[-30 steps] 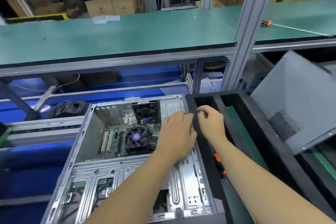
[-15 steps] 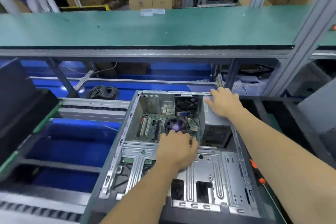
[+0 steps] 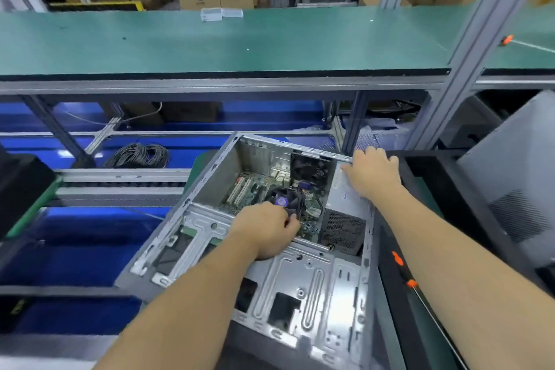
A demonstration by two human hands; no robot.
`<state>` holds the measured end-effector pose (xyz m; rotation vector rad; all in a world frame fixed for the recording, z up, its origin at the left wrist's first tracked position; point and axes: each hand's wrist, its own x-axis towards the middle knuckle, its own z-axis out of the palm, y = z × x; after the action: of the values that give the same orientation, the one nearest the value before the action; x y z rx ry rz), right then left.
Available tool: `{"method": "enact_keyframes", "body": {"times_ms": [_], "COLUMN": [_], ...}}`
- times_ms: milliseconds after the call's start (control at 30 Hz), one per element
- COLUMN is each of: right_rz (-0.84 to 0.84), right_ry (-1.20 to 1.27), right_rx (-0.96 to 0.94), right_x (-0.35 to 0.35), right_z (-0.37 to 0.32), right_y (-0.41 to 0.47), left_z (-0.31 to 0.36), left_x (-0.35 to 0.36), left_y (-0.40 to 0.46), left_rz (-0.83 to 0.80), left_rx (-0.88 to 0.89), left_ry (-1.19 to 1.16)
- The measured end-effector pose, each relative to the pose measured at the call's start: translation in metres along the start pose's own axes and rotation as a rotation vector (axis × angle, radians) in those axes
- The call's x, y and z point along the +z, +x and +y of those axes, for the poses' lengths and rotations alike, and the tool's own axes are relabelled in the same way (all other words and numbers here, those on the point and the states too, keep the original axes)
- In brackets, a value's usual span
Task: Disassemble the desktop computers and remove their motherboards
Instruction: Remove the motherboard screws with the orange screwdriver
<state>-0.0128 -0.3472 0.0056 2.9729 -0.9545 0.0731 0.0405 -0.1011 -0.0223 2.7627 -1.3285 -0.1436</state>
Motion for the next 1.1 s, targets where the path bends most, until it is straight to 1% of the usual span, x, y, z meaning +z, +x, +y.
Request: {"method": "enact_keyframes", "body": {"times_ms": [167, 300, 367, 433, 467, 533, 567, 600, 667, 733, 800, 967, 1033, 1100], "right_rz": [0.094, 0.023, -0.005, -0.055, -0.082, -0.13, -0.156, -0.181, -0.213, -0.205, -0.178, -0.132, -0.107, -0.092], "right_ry": [-0.106, -0.113, -0.051, 0.078, 0.144, 0.245, 0.281, 0.314, 0.369, 0.364, 0.305, 0.249, 0.26, 0.267], "right_rx": [0.118, 0.213, 0.224, 0.209, 0.18, 0.108, 0.087, 0.078, 0.075, 0.072, 0.061, 0.113, 0.165, 0.223], "right_x": [0.002, 0.006, 0.005, 0.001, -0.001, 0.001, 0.002, 0.004, 0.008, 0.012, 0.015, 0.017, 0.018, 0.017], "right_z": [0.018, 0.022, 0.029, 0.03, 0.027, 0.017, 0.011, 0.007, 0.002, 0.001, 0.002, 0.005, 0.005, 0.006], "right_y": [-0.05, -0.085, -0.083, -0.071, -0.062, -0.043, -0.034, -0.027, -0.017, -0.013, -0.014, -0.025, -0.035, -0.051], "left_z": [-0.034, -0.048, -0.047, -0.036, -0.027, -0.002, 0.009, 0.019, 0.033, 0.036, 0.035, 0.028, 0.019, 0.006], "left_x": [-0.016, -0.028, -0.032, -0.031, -0.027, -0.019, -0.014, -0.009, 0.002, 0.008, 0.008, 0.011, 0.012, 0.011], "left_y": [0.024, 0.036, 0.037, 0.031, 0.027, 0.011, 0.003, -0.004, -0.018, -0.023, -0.021, -0.012, -0.006, 0.003], "left_rz": [-0.103, -0.168, -0.117, 0.011, 0.1, 0.252, 0.268, 0.241, 0.155, 0.099, 0.081, 0.1, 0.077, 0.033], "left_rx": [0.19, 0.318, 0.354, 0.304, 0.219, -0.055, -0.198, -0.307, -0.431, -0.504, -0.523, -0.428, -0.357, -0.242], "left_ry": [0.08, 0.138, 0.161, 0.142, 0.106, 0.017, -0.044, -0.103, -0.18, -0.212, -0.215, -0.23, -0.209, -0.178]}}
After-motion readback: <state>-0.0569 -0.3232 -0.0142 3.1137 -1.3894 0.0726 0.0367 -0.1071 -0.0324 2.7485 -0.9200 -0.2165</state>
